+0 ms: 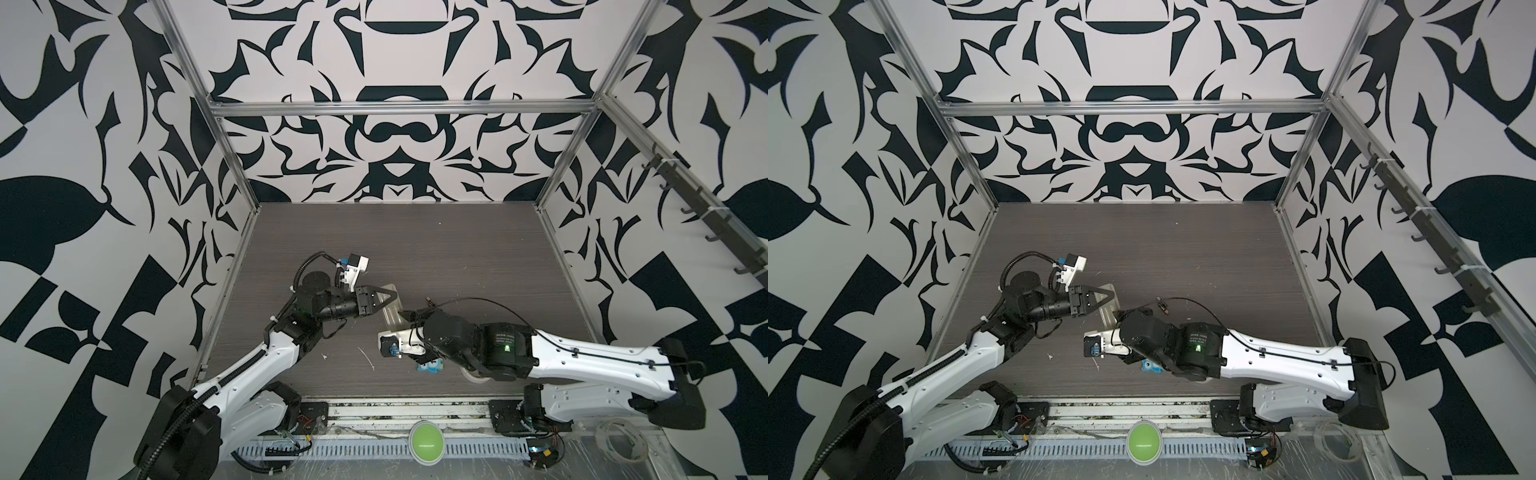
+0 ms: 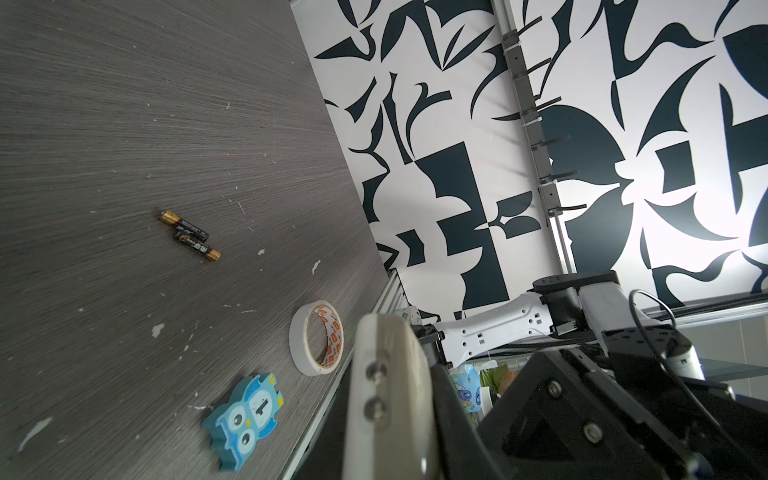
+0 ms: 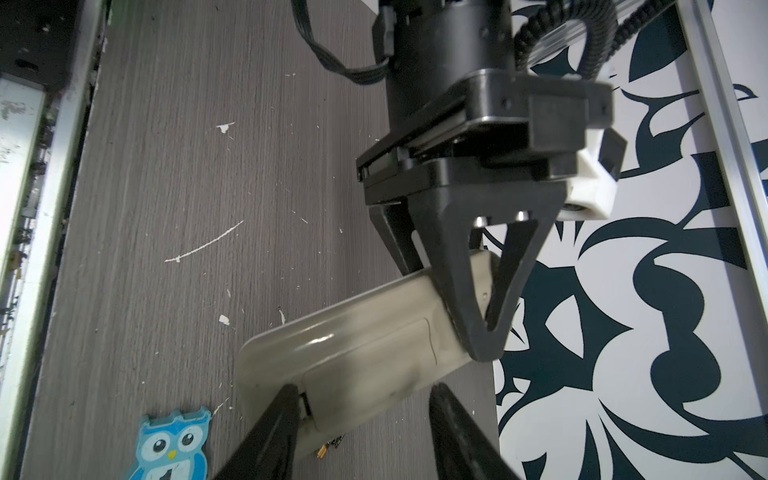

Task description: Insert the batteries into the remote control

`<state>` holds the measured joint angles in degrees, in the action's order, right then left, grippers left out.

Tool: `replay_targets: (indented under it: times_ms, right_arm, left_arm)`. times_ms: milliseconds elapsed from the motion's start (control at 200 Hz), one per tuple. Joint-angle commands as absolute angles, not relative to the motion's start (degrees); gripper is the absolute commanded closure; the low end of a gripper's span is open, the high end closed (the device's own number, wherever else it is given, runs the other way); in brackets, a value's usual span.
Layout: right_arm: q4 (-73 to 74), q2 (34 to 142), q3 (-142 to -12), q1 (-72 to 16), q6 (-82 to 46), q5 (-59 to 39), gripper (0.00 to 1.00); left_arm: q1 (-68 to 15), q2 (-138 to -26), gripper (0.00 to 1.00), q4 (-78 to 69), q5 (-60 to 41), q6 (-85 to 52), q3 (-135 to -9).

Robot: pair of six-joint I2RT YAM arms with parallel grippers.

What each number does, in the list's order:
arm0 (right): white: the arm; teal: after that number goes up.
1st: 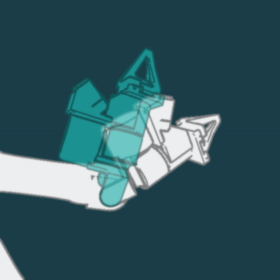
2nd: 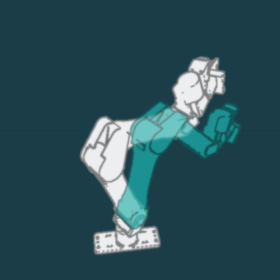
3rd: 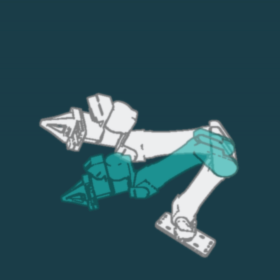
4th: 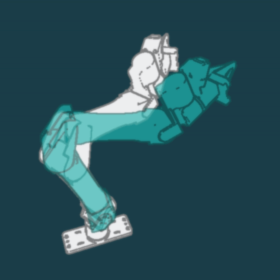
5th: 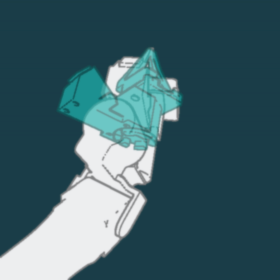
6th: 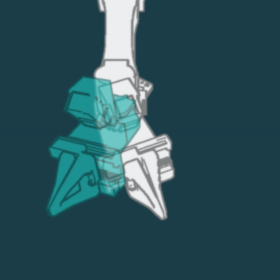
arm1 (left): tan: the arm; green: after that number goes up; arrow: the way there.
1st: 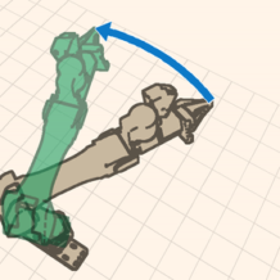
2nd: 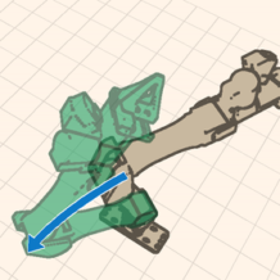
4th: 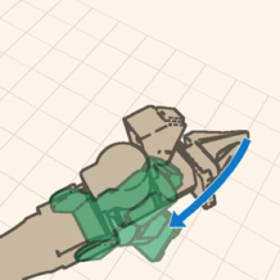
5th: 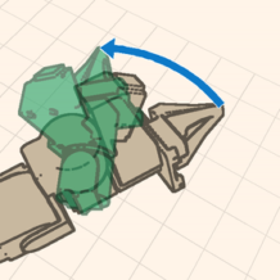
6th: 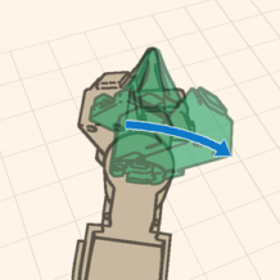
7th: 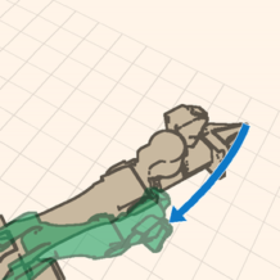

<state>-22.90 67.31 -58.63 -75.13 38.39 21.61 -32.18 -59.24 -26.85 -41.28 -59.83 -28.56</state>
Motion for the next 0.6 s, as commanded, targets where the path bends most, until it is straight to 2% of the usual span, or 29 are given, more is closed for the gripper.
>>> replay_targets:
  times_ms: [0, 235, 480, 595]
  right_arm:
    - [-14.38, 68.38, -59.31, -74.84, 39.24, 28.08, 0.47]
    - [-14.00, 68.06, -59.80, -75.51, 39.64, 27.60, 0.47]
    - [-21.36, 62.98, -59.71, -75.53, 33.09, 15.11, 0.47]
    - [-23.95, 62.05, -59.80, -75.55, 31.19, 12.83, 0.48]
  left_arm:
    - [-33.49, -58.51, 1.00, -28.41, -47.46, -61.80, -28.57]
    - [-33.49, -57.77, 1.00, -27.24, -46.61, -61.26, -28.26]
    - [-32.78, -57.04, 1.00, -26.89, -47.16, -61.17, -27.86]
    - [-32.70, -57.01, 1.00, -27.02, -47.46, -61.30, -27.68]
